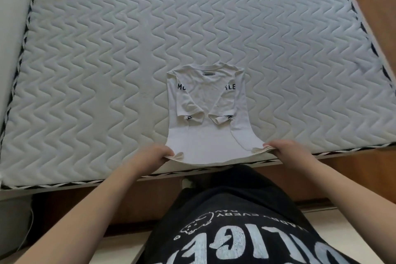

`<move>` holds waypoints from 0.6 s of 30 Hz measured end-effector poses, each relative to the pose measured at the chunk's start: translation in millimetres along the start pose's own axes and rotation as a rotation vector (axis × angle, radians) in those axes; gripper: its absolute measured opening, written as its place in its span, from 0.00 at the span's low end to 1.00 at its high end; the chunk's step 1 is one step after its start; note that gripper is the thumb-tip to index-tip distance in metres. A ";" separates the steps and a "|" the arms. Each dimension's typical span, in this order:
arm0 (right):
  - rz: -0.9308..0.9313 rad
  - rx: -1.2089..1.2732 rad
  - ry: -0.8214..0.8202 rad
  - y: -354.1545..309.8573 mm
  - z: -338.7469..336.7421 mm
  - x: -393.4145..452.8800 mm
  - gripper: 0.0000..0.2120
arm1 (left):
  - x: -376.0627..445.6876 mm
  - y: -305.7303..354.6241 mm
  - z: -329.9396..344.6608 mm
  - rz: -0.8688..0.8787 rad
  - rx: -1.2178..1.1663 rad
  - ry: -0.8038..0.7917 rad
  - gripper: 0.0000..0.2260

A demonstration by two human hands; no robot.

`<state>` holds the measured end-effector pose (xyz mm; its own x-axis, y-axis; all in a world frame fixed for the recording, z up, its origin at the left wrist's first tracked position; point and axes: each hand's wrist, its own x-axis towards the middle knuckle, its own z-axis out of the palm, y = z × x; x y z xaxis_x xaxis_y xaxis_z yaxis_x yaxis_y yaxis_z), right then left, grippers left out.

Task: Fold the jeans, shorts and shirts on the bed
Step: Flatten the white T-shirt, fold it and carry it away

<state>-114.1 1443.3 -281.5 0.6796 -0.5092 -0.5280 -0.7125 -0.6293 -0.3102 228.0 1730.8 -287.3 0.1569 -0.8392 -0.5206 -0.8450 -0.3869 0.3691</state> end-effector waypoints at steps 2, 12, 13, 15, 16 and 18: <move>0.005 0.014 -0.021 -0.5 -2.8 11.5 0.12 | 9.6 2.4 -9.1 -0.031 0.008 -0.066 0.13; -0.141 0.042 -0.233 -1.9 -60.8 78.8 0.14 | 70.3 15.2 -61.3 -0.060 0.012 -0.238 0.20; -0.150 0.050 -0.243 -1.1 -67.5 86.1 0.13 | 76.8 13.7 -66.8 -0.069 0.001 -0.248 0.20; -0.171 0.096 -0.256 -0.1 -78.4 101.2 0.11 | 91.1 8.2 -78.5 -0.092 -0.016 -0.252 0.20; -0.182 0.109 -0.259 0.0 -81.5 109.2 0.10 | 99.2 5.2 -84.8 -0.099 -0.016 -0.247 0.21; -0.184 0.134 -0.236 1.7 -83.3 127.1 0.10 | 118.8 -2.1 -94.5 -0.097 -0.013 -0.236 0.21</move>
<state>-14.5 1328.7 -283.3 0.7512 -0.2336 -0.6173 -0.6085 -0.6073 -0.5107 296.7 1595.7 -277.2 0.1124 -0.6860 -0.7189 -0.8247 -0.4680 0.3176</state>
